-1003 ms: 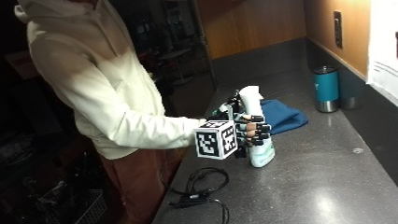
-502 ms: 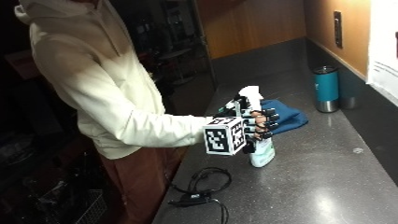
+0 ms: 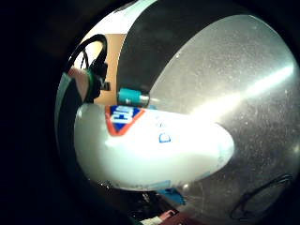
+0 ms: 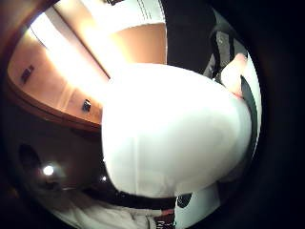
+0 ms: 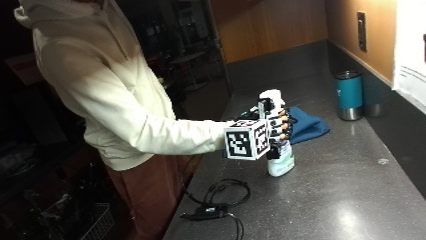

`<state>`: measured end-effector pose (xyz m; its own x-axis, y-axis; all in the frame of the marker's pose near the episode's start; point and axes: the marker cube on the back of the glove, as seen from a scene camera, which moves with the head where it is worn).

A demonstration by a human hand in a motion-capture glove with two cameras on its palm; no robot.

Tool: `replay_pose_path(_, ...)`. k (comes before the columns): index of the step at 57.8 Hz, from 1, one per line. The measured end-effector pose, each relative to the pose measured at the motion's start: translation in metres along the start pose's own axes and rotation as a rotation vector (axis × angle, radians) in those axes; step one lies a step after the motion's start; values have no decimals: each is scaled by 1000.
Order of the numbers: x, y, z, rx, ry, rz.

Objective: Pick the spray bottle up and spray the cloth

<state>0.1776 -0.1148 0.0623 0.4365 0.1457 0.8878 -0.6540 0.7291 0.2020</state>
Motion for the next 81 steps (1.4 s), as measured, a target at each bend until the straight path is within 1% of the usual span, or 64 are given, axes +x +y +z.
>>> replay_pose_path(10, -4, -4, 4, -17, 21, 21)
replay_pose_path(16, -10, -3, 9, -72, 69, 5)
replay_pose_path(23, -22, 8, 24, -183, 177, -39)
replay_pose_path(30, -45, 7, 30, -332, 441, -164)
replay_pose_path(35, -85, -2, 23, -459, 562, -235)
replay_pose_path(46, -140, 7, 77, -591, 867, -327)
replay_pose_path(51, -156, 15, 107, -648, 1062, -378)
replay_pose_path(56, -165, 24, 133, -684, 1189, -410)
replay_pose_path(65, -162, 39, 160, -752, 1363, -485)
replay_pose_path(73, -151, 55, 183, -781, 1423, -501)
replay_pose_path(81, -142, 60, 185, -807, 1418, -517)
